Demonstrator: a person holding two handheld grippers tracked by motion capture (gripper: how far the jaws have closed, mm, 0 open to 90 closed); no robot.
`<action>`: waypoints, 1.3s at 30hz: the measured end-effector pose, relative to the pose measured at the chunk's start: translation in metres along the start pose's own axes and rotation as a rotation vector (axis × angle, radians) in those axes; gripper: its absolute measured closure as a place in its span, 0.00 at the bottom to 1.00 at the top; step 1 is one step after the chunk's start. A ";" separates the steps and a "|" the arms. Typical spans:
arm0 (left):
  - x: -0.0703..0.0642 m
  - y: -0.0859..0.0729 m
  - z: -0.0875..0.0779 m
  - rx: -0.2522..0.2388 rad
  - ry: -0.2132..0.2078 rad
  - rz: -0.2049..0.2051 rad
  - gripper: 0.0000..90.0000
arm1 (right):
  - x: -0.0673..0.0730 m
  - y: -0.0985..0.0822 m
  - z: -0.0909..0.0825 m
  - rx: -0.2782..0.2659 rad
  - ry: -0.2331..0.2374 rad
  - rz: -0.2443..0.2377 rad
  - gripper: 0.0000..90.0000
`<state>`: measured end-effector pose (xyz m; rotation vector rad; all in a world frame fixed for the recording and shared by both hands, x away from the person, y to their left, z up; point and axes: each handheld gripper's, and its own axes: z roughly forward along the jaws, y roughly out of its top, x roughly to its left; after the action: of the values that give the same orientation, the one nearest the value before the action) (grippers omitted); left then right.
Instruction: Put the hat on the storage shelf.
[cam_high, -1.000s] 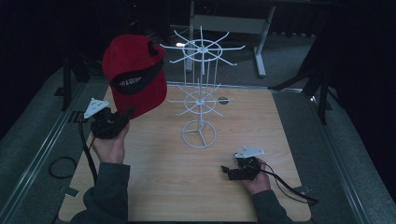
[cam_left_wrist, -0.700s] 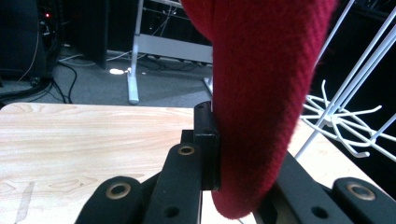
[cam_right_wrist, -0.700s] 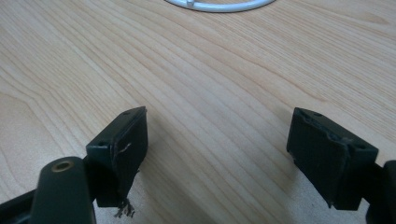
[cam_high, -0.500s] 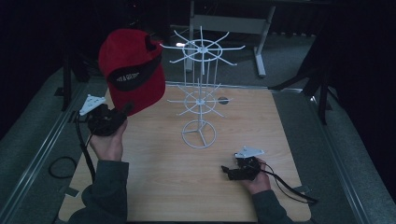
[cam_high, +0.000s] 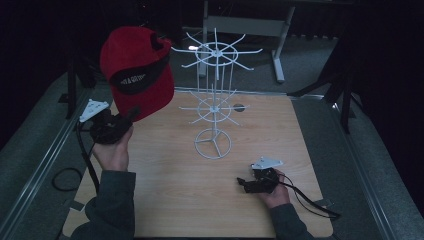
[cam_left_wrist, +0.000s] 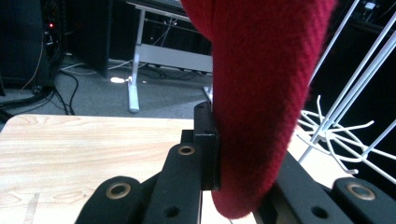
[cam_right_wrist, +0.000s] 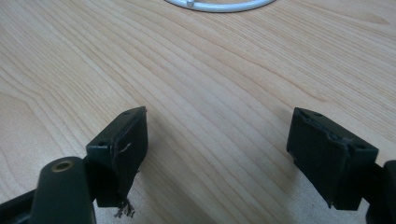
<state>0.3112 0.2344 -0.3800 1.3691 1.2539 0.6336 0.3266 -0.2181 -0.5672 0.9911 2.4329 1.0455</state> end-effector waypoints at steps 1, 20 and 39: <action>0.000 0.000 0.000 -0.002 0.000 -0.001 0.96 | 0.000 0.000 0.000 0.000 0.000 0.000 0.22; -0.003 0.005 -0.007 -0.037 -0.042 -0.019 0.96 | 0.000 0.000 0.000 0.000 0.000 0.000 0.22; -0.008 0.005 -0.012 -0.056 -0.076 -0.024 0.96 | 0.000 0.000 0.000 0.000 0.001 0.000 0.22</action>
<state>0.2995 0.2322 -0.3702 1.3180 1.1819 0.5905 0.3268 -0.2181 -0.5672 0.9905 2.4336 1.0457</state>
